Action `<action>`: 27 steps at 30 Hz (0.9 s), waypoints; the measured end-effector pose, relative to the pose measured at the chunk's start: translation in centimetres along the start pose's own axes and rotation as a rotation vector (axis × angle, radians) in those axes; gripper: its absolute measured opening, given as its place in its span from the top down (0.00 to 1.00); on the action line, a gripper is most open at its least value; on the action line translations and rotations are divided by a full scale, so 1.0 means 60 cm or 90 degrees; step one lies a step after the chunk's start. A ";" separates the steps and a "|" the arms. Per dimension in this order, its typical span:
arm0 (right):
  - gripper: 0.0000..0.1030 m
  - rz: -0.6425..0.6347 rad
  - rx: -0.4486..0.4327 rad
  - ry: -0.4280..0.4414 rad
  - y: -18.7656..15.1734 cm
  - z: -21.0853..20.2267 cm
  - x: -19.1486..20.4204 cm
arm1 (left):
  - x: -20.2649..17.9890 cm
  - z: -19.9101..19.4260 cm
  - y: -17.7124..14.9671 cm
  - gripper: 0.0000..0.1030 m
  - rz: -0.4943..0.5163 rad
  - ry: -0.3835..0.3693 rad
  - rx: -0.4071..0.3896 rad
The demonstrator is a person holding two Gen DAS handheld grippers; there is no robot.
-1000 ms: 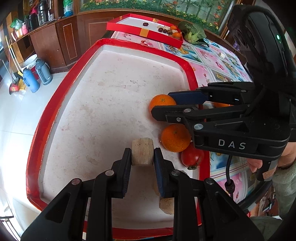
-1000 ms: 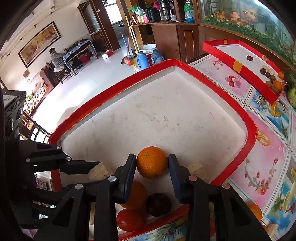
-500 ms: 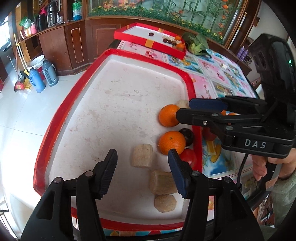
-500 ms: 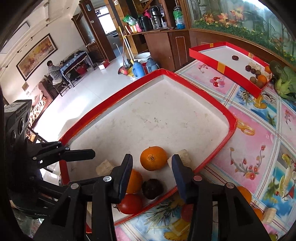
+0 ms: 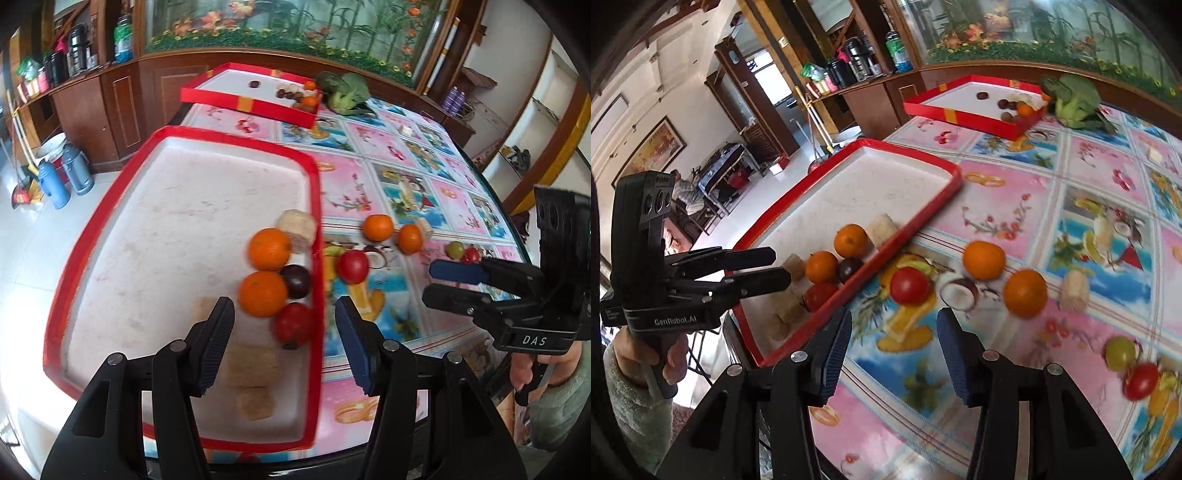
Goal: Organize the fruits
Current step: 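Open both tools and withdraw them from the tray, then grasp a red tomato with the left tool while the right grasps an orange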
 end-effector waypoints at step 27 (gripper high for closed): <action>0.51 0.116 -0.072 -0.088 -0.072 -0.124 -0.145 | -0.140 0.121 0.045 0.60 0.170 0.052 0.039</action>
Point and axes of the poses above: each gripper's, at about its wrist camera, not at the fingertips, and z roughly the way its jaws point, x to its left, y to its top, the point moved 5 cm from there along z, roughly the way its jaws point, and after that the axes turned 4 degrees about x, right-handed, at the moved point
